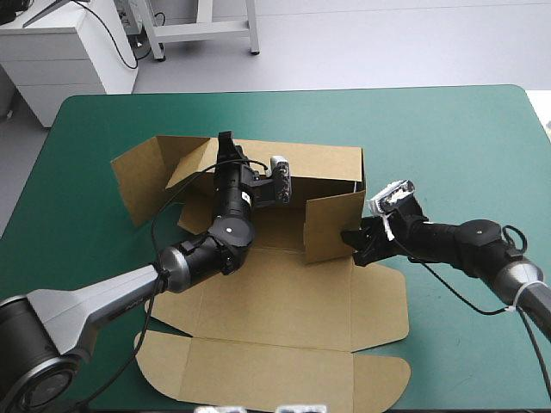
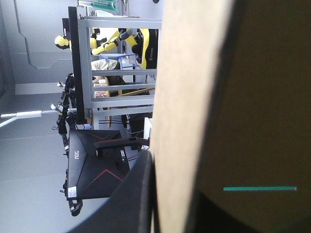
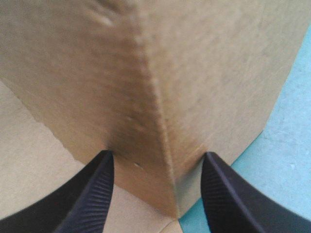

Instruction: Fold the box

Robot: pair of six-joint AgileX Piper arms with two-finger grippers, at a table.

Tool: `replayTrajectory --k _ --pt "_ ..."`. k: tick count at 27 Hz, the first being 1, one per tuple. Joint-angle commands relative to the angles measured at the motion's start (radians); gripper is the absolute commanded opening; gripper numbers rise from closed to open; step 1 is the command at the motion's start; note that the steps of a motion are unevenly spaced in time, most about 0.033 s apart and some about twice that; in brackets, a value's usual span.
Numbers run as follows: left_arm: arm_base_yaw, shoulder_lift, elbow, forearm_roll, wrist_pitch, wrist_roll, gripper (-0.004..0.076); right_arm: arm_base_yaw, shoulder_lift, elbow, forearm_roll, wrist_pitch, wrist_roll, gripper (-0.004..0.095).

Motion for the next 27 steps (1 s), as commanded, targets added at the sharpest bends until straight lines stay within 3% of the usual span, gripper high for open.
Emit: replayTrajectory --k 1,5,15,24,27 --pt "-0.008 -0.038 -0.026 0.020 -0.015 -0.017 -0.0008 0.092 -0.026 -0.019 0.041 -0.135 0.011 0.0413" --pt "-0.008 -0.038 -0.025 0.020 -0.015 -0.017 -0.0008 0.169 -0.026 -0.019 0.175 -0.254 0.026 0.0413" --pt "-0.008 -0.038 -0.025 0.020 -0.018 -0.017 -0.0008 0.170 -0.024 -0.019 0.218 -0.235 -0.026 0.0427" --pt "-0.008 -0.038 -0.025 0.020 -0.017 -0.017 -0.0008 0.170 -0.024 -0.019 0.268 -0.239 -0.026 0.0690" --pt "-0.008 -0.038 -0.025 0.020 -0.017 -0.017 -0.0008 0.168 -0.024 -0.019 0.268 -0.232 -0.047 0.0699"
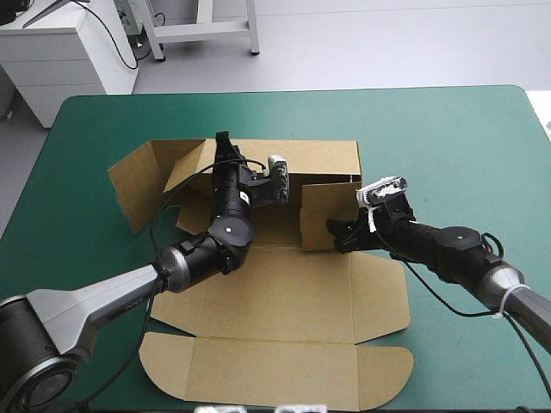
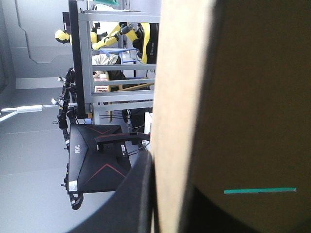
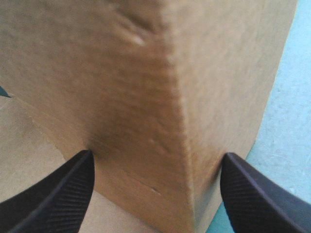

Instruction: Fold the box

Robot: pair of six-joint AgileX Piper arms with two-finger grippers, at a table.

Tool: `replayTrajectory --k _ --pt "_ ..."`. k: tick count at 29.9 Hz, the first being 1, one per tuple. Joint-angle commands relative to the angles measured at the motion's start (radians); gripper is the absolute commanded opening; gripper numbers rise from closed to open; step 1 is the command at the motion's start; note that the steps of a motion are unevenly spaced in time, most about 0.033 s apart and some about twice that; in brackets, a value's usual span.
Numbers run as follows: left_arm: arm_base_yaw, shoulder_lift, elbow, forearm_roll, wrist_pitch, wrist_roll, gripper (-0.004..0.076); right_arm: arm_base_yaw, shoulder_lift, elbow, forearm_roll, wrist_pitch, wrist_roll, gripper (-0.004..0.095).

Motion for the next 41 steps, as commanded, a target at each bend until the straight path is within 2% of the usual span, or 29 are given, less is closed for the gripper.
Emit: replayTrajectory --k 1,9,12,17,21,26,28,34,38,41 --pt "-0.009 -0.038 -0.025 0.024 -0.033 -0.017 -0.0008 0.002 -0.025 -0.029 0.030 0.041 -0.037 0.0699" --pt "-0.009 -0.038 -0.025 0.024 -0.043 -0.016 -0.0008 0.002 -0.014 -0.031 0.038 0.038 -0.058 0.0696" --pt "-0.009 -0.038 -0.025 0.024 -0.043 -0.016 -0.0008 0.002 -0.006 -0.031 0.038 0.002 -0.063 0.0666" --pt "-0.009 -0.038 -0.021 0.024 -0.043 -0.016 -0.0008 0.002 -0.005 -0.031 0.049 -0.132 -0.077 0.0634" --pt "-0.009 -0.038 -0.021 0.024 -0.043 -0.016 -0.0008 0.024 -0.005 -0.031 0.099 -0.146 -0.116 0.0633" --pt "-0.009 -0.038 -0.021 0.024 -0.043 -0.016 -0.0008 0.163 0.004 -0.031 0.170 -0.408 -0.210 0.0633" --pt "-0.009 -0.038 -0.021 0.024 -0.043 -0.016 -0.0008 0.206 0.016 -0.033 0.168 -0.467 -0.210 0.0633" --pt "-0.009 -0.038 -0.021 0.024 -0.043 -0.016 -0.0008 0.217 0.059 -0.104 0.161 -0.541 -0.129 0.0633" --pt "-0.009 -0.038 -0.021 0.024 -0.043 -0.016 -0.0008 0.217 0.085 -0.161 0.147 -0.501 -0.129 0.0631" --pt "-0.009 -0.038 -0.021 0.024 -0.043 -0.016 -0.0008 0.217 0.092 -0.180 0.163 -0.499 -0.129 0.0567"
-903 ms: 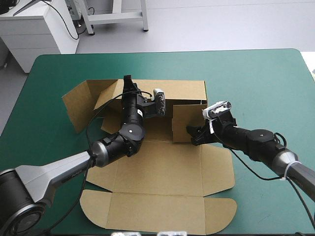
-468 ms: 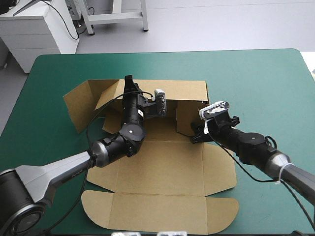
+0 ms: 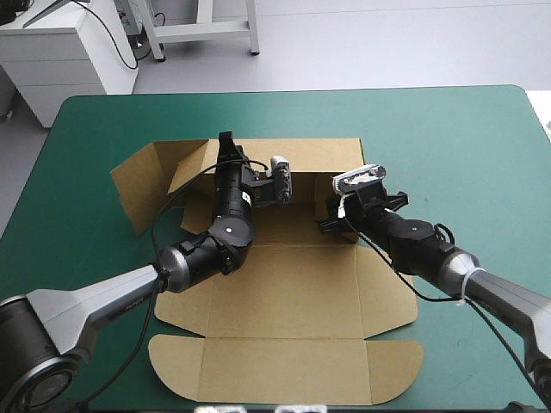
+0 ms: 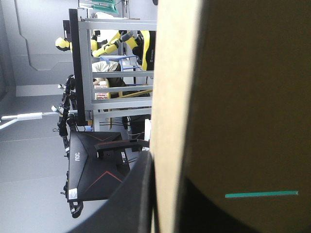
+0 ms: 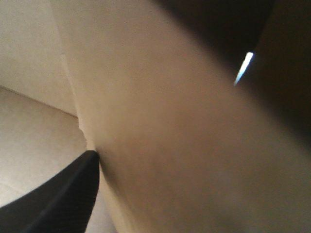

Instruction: Fold the box

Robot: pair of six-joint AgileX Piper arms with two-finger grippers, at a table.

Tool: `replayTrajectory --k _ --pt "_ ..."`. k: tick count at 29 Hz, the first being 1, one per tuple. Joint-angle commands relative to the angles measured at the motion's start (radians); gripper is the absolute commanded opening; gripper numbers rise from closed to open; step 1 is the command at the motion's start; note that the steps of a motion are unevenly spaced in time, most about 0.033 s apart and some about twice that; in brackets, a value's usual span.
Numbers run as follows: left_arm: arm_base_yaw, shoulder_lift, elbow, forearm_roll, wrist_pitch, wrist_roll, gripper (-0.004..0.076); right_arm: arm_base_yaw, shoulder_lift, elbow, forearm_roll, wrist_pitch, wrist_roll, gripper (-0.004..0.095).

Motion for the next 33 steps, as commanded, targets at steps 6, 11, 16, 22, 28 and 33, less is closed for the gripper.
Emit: replayTrajectory --k 6,11,16,22,28,33 --pt "-0.008 -0.038 -0.021 0.016 -0.021 -0.016 -0.0008 -0.002 -0.026 -0.045 0.015 -0.035 0.001 -0.0010" --pt "-0.008 -0.038 -0.021 0.016 -0.021 -0.016 -0.0008 -0.002 -0.026 -0.045 0.037 -0.025 -0.013 -0.0020" --pt "-0.008 -0.038 -0.021 0.016 -0.027 -0.016 -0.0008 -0.002 -0.026 -0.045 0.038 -0.029 -0.009 -0.0020" --pt "-0.008 -0.038 -0.021 0.039 -0.047 -0.016 0.0079 -0.002 -0.026 -0.045 0.038 -0.036 0.024 -0.0020" --pt "-0.008 -0.038 -0.021 0.083 -0.069 -0.052 0.0452 -0.009 -0.026 -0.047 0.027 -0.027 0.024 -0.0017" --pt "-0.024 -0.038 -0.021 0.083 -0.051 -0.128 0.0531 -0.011 -0.018 -0.081 0.027 -0.089 0.024 -0.0016"
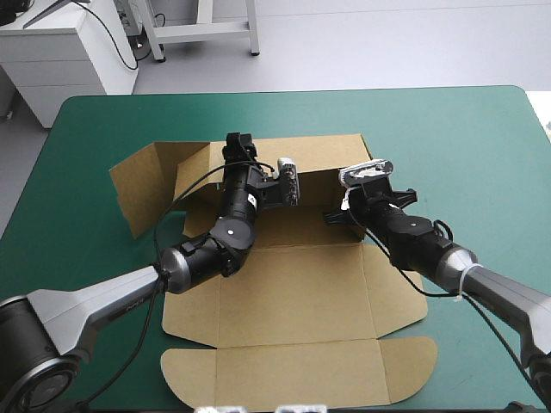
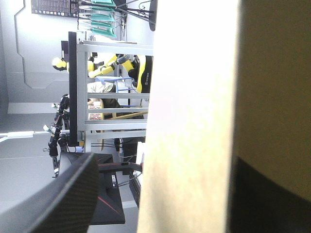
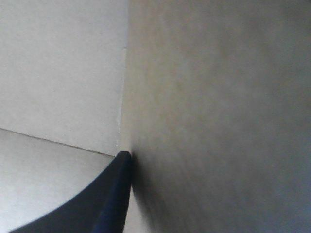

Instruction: Fold the box

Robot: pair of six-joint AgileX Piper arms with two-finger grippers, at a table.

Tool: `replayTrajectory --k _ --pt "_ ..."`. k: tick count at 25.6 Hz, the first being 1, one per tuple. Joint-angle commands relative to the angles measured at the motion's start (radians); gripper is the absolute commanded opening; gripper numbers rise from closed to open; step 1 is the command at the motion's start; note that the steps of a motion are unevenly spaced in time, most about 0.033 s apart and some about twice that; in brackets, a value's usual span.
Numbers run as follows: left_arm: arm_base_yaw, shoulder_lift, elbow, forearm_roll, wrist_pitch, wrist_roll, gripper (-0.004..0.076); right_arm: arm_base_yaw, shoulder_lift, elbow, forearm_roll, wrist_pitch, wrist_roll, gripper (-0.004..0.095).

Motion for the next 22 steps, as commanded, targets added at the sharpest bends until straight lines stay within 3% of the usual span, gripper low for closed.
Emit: replayTrajectory --k 1,8,12,18,22 --pt "-0.025 -0.039 -0.022 0.036 0.036 -0.043 0.0531 -0.007 -0.023 -0.067 0.002 0.005 0.018 -0.0016" --pt "-0.115 -0.039 -0.022 0.031 0.189 -0.039 0.0529 -0.072 0.091 -0.202 0.059 0.025 0.027 -0.0016" --pt "-0.131 -0.039 -0.022 0.001 0.195 -0.039 0.0529 -0.105 0.126 -0.254 0.064 0.046 0.023 -0.0016" --pt "-0.131 -0.039 -0.022 0.000 0.235 -0.027 0.0529 -0.176 0.155 -0.274 0.087 0.163 0.020 -0.0018" --pt "-0.135 -0.039 -0.022 -0.006 0.243 -0.027 0.0529 -0.183 0.154 -0.278 0.081 0.150 -0.008 -0.0018"
